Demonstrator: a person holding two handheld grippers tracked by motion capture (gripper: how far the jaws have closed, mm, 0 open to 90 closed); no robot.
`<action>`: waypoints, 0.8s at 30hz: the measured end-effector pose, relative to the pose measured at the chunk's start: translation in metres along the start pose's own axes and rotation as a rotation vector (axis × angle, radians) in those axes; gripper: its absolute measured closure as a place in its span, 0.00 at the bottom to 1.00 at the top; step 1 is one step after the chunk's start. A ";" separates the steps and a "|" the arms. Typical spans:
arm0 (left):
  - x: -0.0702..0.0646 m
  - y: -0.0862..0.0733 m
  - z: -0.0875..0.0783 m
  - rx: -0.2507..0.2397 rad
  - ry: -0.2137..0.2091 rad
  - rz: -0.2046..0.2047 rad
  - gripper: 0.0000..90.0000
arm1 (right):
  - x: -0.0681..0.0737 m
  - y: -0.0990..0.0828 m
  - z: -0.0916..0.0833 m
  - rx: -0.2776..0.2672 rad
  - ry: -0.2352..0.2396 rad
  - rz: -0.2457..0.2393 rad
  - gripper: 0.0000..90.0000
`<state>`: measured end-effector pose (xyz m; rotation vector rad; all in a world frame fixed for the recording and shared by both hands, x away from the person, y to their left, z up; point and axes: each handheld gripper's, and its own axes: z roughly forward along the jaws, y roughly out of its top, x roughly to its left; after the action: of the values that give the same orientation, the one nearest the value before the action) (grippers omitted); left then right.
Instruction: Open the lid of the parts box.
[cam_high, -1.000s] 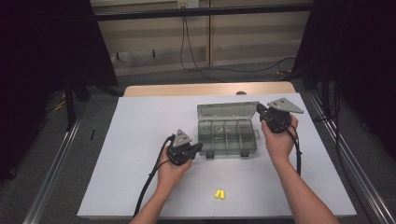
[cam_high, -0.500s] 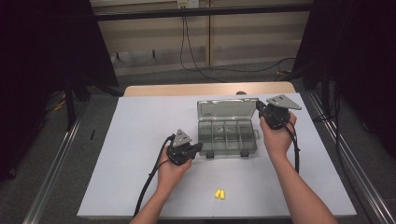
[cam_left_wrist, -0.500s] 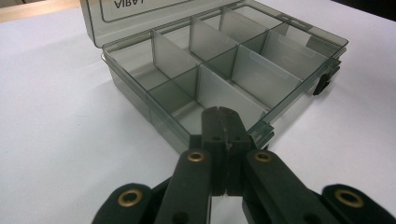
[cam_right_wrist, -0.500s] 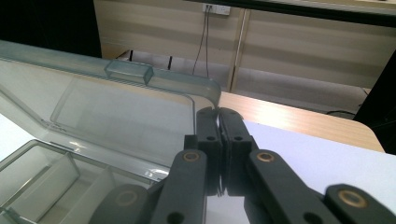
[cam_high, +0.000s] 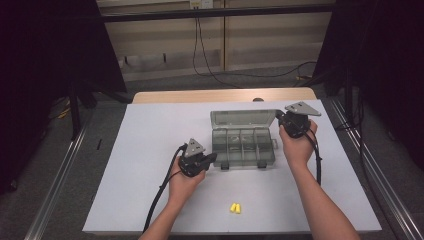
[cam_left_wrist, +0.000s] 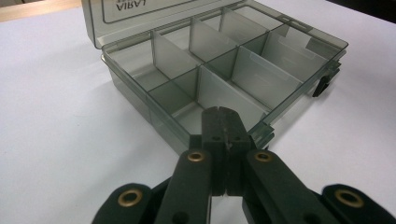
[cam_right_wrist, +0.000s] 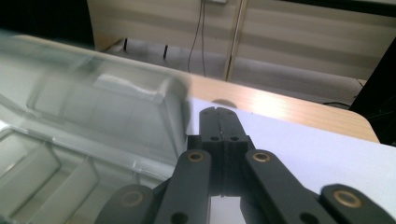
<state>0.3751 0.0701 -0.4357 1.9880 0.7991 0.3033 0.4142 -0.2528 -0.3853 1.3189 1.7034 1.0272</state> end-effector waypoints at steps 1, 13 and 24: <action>0.000 0.000 0.000 0.001 0.001 0.002 1.00 | 0.001 -0.001 0.000 0.002 0.006 0.001 1.00; 0.000 0.000 0.000 0.000 -0.003 -0.009 1.00 | 0.004 -0.008 -0.001 0.016 -0.001 0.036 1.00; 0.001 0.000 0.000 0.000 -0.008 -0.016 1.00 | 0.004 -0.008 0.011 0.012 -0.020 0.079 1.00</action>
<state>0.3756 0.0709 -0.4355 1.9806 0.8097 0.2860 0.4201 -0.2482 -0.3975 1.4093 1.6568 1.0465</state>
